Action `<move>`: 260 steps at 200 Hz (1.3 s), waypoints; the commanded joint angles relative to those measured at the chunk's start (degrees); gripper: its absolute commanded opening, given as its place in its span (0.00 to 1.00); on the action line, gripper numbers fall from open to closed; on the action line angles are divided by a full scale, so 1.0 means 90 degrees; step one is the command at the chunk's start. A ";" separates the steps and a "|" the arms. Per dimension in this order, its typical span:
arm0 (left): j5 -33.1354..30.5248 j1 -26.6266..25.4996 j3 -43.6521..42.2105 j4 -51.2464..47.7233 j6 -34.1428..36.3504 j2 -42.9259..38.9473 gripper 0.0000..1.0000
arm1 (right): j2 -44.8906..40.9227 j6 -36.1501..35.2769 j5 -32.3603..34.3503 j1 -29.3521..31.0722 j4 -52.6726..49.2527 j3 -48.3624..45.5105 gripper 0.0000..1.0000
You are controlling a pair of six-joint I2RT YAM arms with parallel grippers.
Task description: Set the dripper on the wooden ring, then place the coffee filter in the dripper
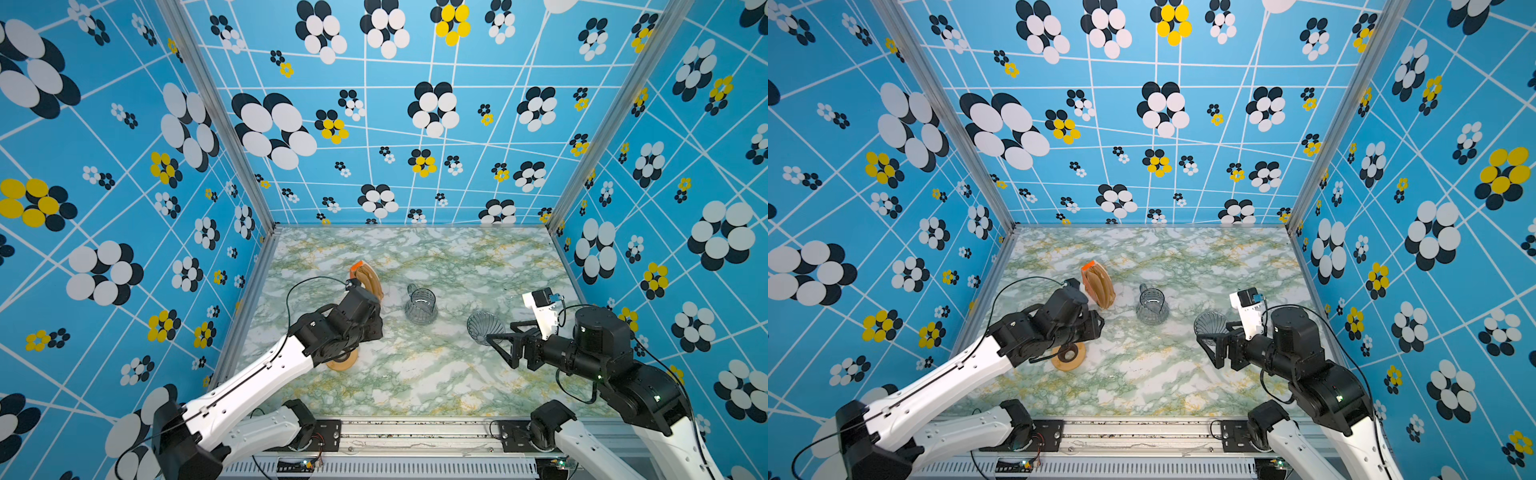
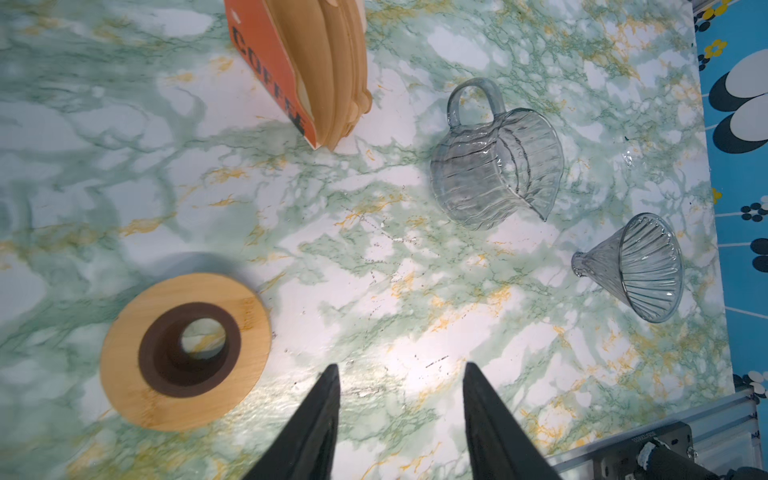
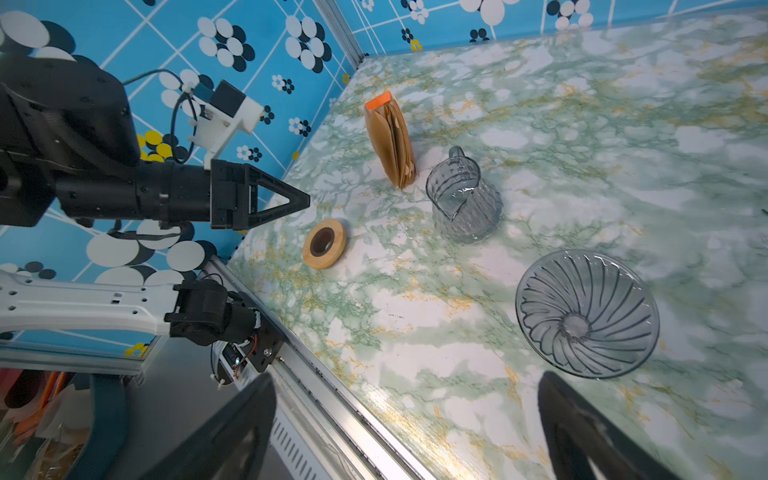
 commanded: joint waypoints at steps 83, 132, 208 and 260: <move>0.0510 0.1748 -0.2529 -0.0829 -0.1508 -0.2634 0.58 | -0.0075 0.0172 -0.0367 0.0022 0.0355 -0.0915 0.99; 0.1031 0.2426 -0.2895 -0.0554 -0.1287 -0.2453 0.62 | -0.0109 -0.0009 -0.0622 0.0021 0.0153 -0.0674 0.99; 0.1724 0.2998 -0.2997 -0.0140 -0.0765 -0.1910 0.64 | -0.0189 -0.0086 -0.0627 0.0016 0.0074 -0.0846 0.99; 0.1761 0.3088 -0.3042 -0.0077 -0.0644 -0.1659 0.64 | -0.0280 0.0091 -0.0366 0.0029 0.0153 -0.0886 0.99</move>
